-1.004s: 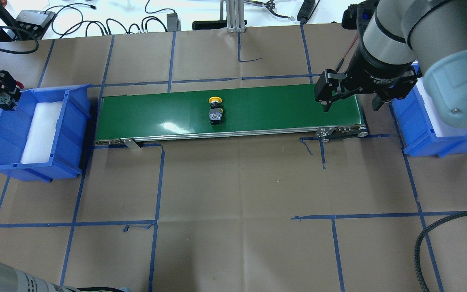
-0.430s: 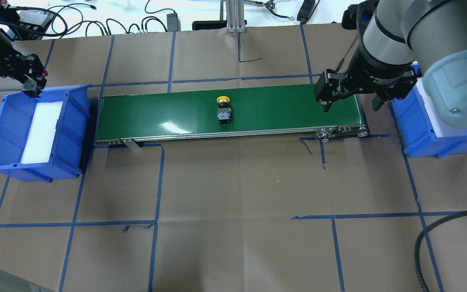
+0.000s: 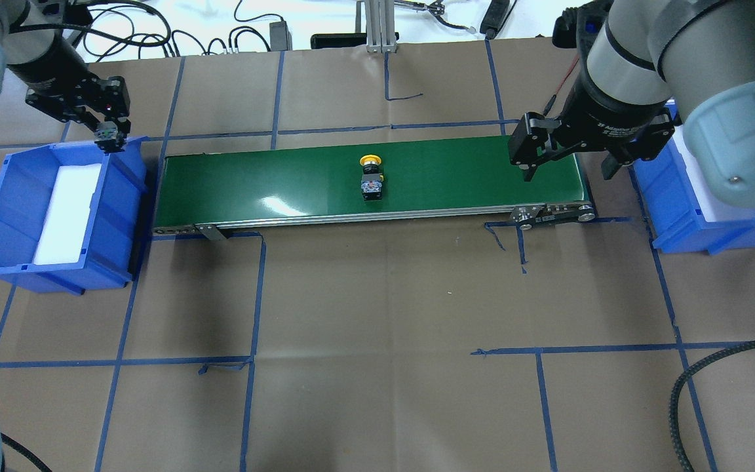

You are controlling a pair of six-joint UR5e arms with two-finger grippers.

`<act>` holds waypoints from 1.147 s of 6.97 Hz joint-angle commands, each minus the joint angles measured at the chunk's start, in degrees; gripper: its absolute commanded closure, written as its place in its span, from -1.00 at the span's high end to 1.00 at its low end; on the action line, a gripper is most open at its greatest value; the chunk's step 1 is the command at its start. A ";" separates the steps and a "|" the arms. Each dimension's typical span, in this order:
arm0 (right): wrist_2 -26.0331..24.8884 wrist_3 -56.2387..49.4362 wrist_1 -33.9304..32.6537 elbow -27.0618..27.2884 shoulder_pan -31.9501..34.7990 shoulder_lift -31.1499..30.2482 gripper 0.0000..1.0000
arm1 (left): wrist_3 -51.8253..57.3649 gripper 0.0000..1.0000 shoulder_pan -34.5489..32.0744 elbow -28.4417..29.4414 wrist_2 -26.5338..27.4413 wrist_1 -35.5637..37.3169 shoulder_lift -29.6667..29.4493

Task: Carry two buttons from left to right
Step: 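Carry the red button onto the belt and open the left gripper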

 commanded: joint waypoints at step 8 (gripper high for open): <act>0.16 -0.01 -4.70 0.02 0.00 5.18 1.00 | -2.84 -0.77 -3.23 -18.71 -0.46 22.02 -2.40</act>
